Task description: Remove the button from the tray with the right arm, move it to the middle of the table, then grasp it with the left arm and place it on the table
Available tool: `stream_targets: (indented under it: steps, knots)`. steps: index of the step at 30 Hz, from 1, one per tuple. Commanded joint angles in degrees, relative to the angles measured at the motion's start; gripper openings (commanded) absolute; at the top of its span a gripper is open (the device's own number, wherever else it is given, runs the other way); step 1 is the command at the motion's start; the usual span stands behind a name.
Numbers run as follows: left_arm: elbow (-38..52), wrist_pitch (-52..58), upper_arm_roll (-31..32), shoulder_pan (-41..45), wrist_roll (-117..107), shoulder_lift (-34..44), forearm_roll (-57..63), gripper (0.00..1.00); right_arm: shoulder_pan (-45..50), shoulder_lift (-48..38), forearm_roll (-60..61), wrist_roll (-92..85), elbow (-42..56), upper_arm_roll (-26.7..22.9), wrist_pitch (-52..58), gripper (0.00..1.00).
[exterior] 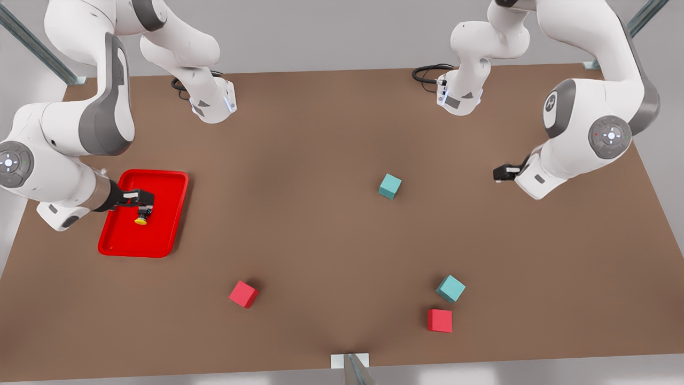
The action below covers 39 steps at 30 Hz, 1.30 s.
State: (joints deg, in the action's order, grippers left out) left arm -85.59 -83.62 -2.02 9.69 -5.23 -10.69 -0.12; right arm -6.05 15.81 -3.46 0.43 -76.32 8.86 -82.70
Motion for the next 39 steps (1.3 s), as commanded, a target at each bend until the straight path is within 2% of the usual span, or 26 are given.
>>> stream_targets:
  steps: [1, 4, 8, 11, 17, 21, 23, 25, 26, 29, 32, 39]
  knots:
    - [0.0, -2.3, 0.0, 0.1, -1.5, -0.4, 0.1, 1.0, 0.0, -0.1, -0.1, 0.1, 0.0, 0.0, -0.6, 1.0]
    - [0.0, -2.3, 0.0, 0.1, -1.5, -0.4, 0.1, 1.0, 0.7, -0.1, 0.0, -0.1, -0.1, 0.0, -0.4, 1.0]
    - [0.0, -2.3, 0.0, 0.1, -1.5, -0.7, 0.2, 1.0, 1.6, 3.4, 0.3, 4.1, -1.1, 0.0, 2.1, 1.0]
    - [0.0, -2.3, 0.1, 0.1, -1.5, -0.7, 0.2, 1.0, 1.2, 8.4, -4.5, 1.2, -1.2, 0.0, 1.4, 1.0]
    - [0.0, -2.3, 0.0, 0.1, -1.5, -0.7, 0.2, 1.0, -5.4, 8.3, -4.6, -2.2, -10.0, 0.0, -17.1, 1.0]
    - [0.0, -2.3, 0.1, 0.2, -1.5, -0.8, 0.2, 1.0, -6.1, 8.1, -4.4, -2.7, -12.0, 0.0, -20.7, 1.0]
    - [0.0, -2.3, 0.2, 0.2, -1.5, -1.1, 0.2, 1.0, -9.1, 6.3, -4.4, -3.0, -20.9, 0.1, -26.5, 1.0]
    - [0.0, -2.3, 0.2, 0.9, -1.5, -1.2, 0.2, 1.0, -13.2, -3.5, -4.4, -6.0, -41.1, 0.1, -44.3, 1.0]
    - [0.0, -2.3, 0.1, 0.9, -1.5, -1.2, 0.2, 1.0, -14.8, -3.6, -4.9, -9.5, -42.7, 0.1, -47.9, 1.0]
    - [0.0, -2.3, 0.2, 0.9, -1.5, -1.3, 0.2, 1.0, -17.1, -1.6, -11.1, -14.5, -43.0, 0.1, -56.0, 1.0]
    - [0.0, -2.3, 0.2, 0.9, -1.5, -1.5, 0.2, 1.0, -18.1, 1.9, -11.7, -19.7, -42.4, 0.1, -62.1, 1.0]
    - [0.0, -2.3, 0.2, 1.0, -1.5, -1.8, 0.2, 1.0, -18.3, 5.1, -11.3, -19.4, -43.5, 0.1, -63.1, 1.0]
